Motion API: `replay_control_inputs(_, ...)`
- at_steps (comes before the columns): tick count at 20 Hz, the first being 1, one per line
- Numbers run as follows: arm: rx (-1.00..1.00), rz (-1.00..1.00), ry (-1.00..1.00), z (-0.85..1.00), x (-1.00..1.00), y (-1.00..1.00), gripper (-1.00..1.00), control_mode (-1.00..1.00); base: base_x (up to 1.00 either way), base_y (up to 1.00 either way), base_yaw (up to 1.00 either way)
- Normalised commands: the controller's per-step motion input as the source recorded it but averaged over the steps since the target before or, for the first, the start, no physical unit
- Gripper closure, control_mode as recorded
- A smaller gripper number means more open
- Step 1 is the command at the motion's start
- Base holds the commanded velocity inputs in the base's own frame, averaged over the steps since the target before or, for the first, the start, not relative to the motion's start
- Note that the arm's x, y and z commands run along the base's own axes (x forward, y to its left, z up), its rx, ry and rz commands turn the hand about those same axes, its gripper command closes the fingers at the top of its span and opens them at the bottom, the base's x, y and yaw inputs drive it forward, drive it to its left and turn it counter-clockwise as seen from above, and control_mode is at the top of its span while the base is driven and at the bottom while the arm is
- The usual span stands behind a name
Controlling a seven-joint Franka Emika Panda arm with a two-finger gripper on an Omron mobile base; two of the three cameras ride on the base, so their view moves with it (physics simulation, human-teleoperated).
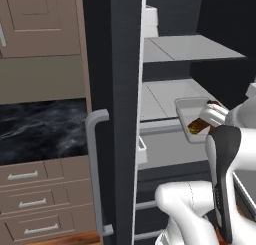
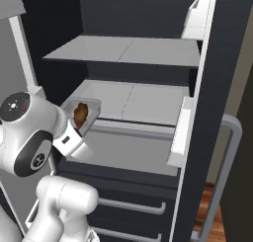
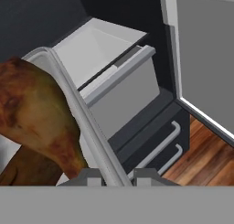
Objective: Place the tupperware containing the chicken drumstick and sweet potato meal in the microwave. Close the microwave door and press the start button to reheat the meal.
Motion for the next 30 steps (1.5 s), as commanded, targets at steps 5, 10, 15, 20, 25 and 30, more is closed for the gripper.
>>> replay_control_inputs(5,0.0,0.0,0.0,0.0,0.0,0.0,1.0,1.0,-0.55,0.03,0.0)
replay_control_inputs(10,0.0,0.0,0.0,0.0,0.0,0.0,1.0,1.0,-0.71,0.0,-0.03)
replay_control_inputs(15,0.0,0.0,0.0,0.0,0.0,0.0,1.0,1.0,-0.62,0.0,-0.06)
replay_control_inputs(20,0.0,0.0,0.0,0.0,0.0,0.0,1.0,1.0,-0.37,0.0,-0.08)
replay_control_inputs(25,0.0,0.0,0.0,0.0,0.0,0.0,1.0,1.0,-0.3,0.0,-0.07)
replay_control_inputs(30,0.0,0.0,0.0,0.0,0.0,0.0,1.0,1.0,-0.48,0.0,0.0)
